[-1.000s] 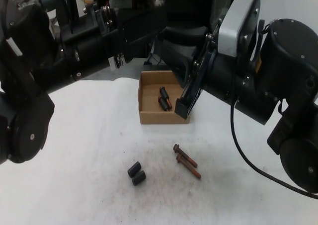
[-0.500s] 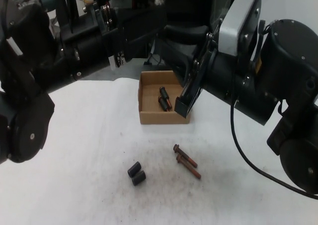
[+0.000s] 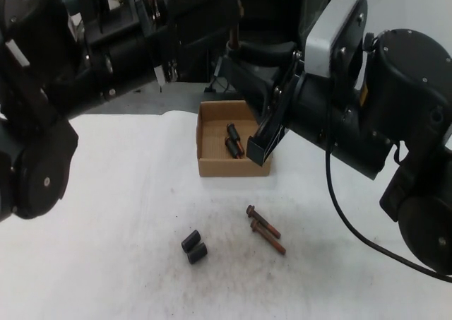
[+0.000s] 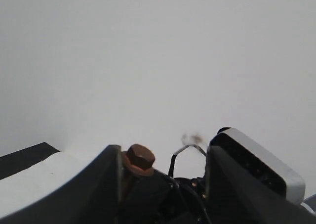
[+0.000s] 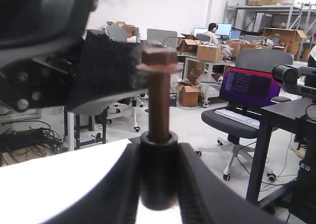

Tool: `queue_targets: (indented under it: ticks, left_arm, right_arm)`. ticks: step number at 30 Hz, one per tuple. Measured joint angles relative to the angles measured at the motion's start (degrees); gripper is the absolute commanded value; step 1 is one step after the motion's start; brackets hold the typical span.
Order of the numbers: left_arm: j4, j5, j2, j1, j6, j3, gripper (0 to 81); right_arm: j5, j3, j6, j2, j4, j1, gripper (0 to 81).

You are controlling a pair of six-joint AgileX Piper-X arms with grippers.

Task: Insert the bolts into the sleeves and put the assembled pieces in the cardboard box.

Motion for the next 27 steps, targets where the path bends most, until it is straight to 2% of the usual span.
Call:
queue_targets:
  ticks: [18, 27]
  left_arm:
    - [6.0, 3.2, 0.0, 0.0, 3.5, -0.7, 48.1]
    - [10.7, 3.9, 0.0, 0.0, 14.3, -0.7, 48.1]
  right_arm:
    - [0.4, 0.0, 0.4, 0.0, 0.0, 0.0, 0.8]
    - [0.5, 0.0, 0.4, 0.0, 0.7, 0.0, 0.8]
